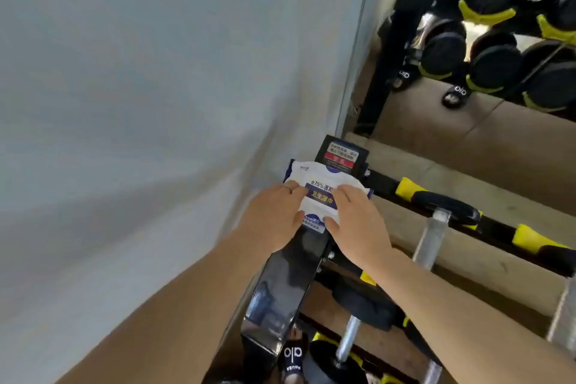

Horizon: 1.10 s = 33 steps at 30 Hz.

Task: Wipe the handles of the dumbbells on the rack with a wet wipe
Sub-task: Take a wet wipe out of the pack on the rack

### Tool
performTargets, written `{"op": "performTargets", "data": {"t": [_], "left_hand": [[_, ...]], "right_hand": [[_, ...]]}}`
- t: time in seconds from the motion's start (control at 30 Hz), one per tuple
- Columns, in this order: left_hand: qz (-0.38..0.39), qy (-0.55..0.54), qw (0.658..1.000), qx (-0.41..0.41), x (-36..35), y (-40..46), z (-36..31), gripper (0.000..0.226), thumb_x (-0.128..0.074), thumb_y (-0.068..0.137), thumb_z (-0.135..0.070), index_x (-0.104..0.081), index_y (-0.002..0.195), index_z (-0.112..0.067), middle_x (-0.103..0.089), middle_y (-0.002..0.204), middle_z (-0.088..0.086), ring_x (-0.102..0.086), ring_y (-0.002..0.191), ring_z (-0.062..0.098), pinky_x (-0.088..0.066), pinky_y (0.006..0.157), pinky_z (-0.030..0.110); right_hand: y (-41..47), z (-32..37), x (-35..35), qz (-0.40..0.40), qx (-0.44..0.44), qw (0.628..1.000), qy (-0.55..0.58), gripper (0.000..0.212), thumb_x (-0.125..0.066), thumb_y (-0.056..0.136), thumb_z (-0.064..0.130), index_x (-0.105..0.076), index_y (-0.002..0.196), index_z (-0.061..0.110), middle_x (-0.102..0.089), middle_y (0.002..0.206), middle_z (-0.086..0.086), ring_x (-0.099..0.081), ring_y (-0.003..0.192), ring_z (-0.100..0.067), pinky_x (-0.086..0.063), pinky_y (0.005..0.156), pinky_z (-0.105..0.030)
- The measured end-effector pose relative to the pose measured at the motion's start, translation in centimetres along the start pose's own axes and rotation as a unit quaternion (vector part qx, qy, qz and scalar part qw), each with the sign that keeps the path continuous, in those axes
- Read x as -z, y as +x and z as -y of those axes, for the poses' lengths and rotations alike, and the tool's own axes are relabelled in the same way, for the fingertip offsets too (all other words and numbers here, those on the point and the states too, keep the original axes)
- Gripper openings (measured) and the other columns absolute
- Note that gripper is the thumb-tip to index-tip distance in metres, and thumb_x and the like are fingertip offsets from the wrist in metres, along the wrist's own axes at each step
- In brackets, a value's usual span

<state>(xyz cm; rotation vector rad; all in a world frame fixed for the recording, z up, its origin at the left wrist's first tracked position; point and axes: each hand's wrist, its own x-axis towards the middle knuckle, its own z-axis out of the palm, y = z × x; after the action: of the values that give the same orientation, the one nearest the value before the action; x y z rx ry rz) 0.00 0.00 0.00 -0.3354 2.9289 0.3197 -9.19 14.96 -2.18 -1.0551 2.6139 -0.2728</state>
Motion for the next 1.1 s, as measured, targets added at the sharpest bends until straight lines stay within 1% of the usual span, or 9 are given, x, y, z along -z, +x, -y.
{"op": "performTargets", "data": {"t": [0.13, 0.47, 0.53, 0.63, 0.73, 0.83, 0.9, 0.97, 1.1], "left_hand": [[0.005, 0.022, 0.999, -0.037, -2.4, 3.1, 0.6, 0.052, -0.055, 0.103, -0.034, -0.039, 0.151, -0.023, -0.035, 0.160, 0.000, -0.040, 0.142, 0.022, -0.040, 0.112, 0.035], [-0.027, 0.149, 0.971, -0.188, -2.9, 7.8, 2.0, 0.062, -0.058, 0.097, -0.053, -0.037, 0.146, -0.020, -0.043, 0.147, 0.003, -0.048, 0.131, 0.021, -0.049, 0.100, 0.029], [-0.029, 0.212, 0.951, -0.225, -2.5, 8.1, 2.4, 0.064, -0.061, 0.094, -0.055, -0.047, 0.143, -0.016, -0.054, 0.141, 0.006, -0.058, 0.122, 0.021, -0.056, 0.088, 0.029], [-0.069, 0.267, 0.917, -0.287, -2.8, 8.4, 3.6, 0.059, -0.082, 0.077, -0.049, -0.070, 0.120, -0.010, -0.071, 0.107, 0.008, -0.072, 0.081, 0.019, -0.055, 0.050, 0.027], [-0.070, 0.189, 0.927, -0.315, -3.0, 8.6, 4.7, 0.045, -0.062, 0.085, -0.022, -0.054, 0.126, -0.004, -0.070, 0.111, 0.012, -0.072, 0.080, 0.025, -0.051, 0.042, 0.032], [-0.053, 0.061, 0.977, -0.195, -1.3, 8.8, 3.6, 0.033, -0.034, 0.102, -0.033, -0.048, 0.126, -0.014, -0.063, 0.116, 0.002, -0.066, 0.079, 0.023, -0.051, 0.055, 0.029], [-0.082, -0.048, 0.994, -0.043, -0.6, 9.1, 2.4, 0.023, -0.039, 0.105, -0.042, -0.041, 0.109, -0.019, -0.050, 0.099, -0.007, -0.053, 0.070, 0.016, -0.036, 0.055, 0.019], [-0.058, -0.093, 0.992, 0.066, -0.5, 9.4, 1.1, 0.025, -0.041, 0.105, -0.045, -0.037, 0.097, -0.021, -0.043, 0.089, -0.008, -0.046, 0.070, 0.015, -0.029, 0.055, 0.021], [0.007, -0.205, 0.972, 0.115, -1.8, 9.5, 0.4, 0.035, -0.044, 0.103, -0.044, -0.055, 0.082, -0.019, -0.063, 0.083, -0.004, -0.061, 0.079, 0.020, -0.042, 0.063, 0.030]], "right_hand": [[0.9, -0.5, -2.9, -0.069, -0.004, 0.997, -0.035, 0.066, -0.061, 0.091, 0.047, -0.042, 0.144, 0.014, -0.047, 0.145, -0.004, -0.043, 0.134, -0.021, -0.036, 0.111, -0.033], [2.7, -2.6, -3.9, -0.103, 0.025, 0.994, 0.029, 0.070, -0.072, 0.081, 0.050, -0.044, 0.139, 0.024, -0.047, 0.139, 0.004, -0.042, 0.127, -0.017, -0.040, 0.108, -0.031], [2.7, -2.6, -3.6, -0.103, 0.021, 0.994, 0.041, 0.071, -0.074, 0.079, 0.049, -0.044, 0.138, 0.025, -0.046, 0.137, 0.005, -0.041, 0.125, -0.014, -0.033, 0.106, -0.024], [2.7, -2.6, -3.7, -0.109, 0.012, 0.993, 0.047, 0.070, -0.077, 0.077, 0.045, -0.044, 0.135, 0.023, -0.045, 0.135, 0.004, -0.040, 0.123, -0.014, -0.033, 0.104, -0.023], [2.8, -2.2, -3.9, -0.127, -0.016, 0.990, 0.057, 0.075, -0.082, 0.071, 0.042, -0.045, 0.131, 0.016, -0.046, 0.131, 0.001, -0.043, 0.120, -0.015, -0.039, 0.103, -0.026], [3.0, -1.7, -3.8, -0.134, -0.063, 0.982, 0.118, 0.084, -0.086, 0.064, 0.040, -0.040, 0.129, 0.014, -0.042, 0.128, 0.000, -0.040, 0.117, -0.014, -0.043, 0.101, -0.025], [3.1, -1.5, -3.6, -0.139, -0.083, 0.978, 0.129, 0.088, -0.087, 0.061, 0.040, -0.036, 0.128, 0.014, -0.041, 0.126, -0.001, -0.040, 0.114, -0.014, -0.047, 0.098, -0.027], [2.9, -1.1, -3.2, -0.147, -0.102, 0.979, 0.096, 0.089, -0.088, 0.059, 0.042, -0.034, 0.124, 0.014, -0.043, 0.121, -0.004, -0.043, 0.110, -0.016, -0.052, 0.092, -0.030], [1.8, -0.4, -2.5, -0.178, -0.146, 0.973, 0.012, 0.073, -0.087, 0.057, 0.045, -0.049, 0.109, 0.011, -0.051, 0.100, -0.005, -0.051, 0.088, -0.018, -0.051, 0.072, -0.027]]}}
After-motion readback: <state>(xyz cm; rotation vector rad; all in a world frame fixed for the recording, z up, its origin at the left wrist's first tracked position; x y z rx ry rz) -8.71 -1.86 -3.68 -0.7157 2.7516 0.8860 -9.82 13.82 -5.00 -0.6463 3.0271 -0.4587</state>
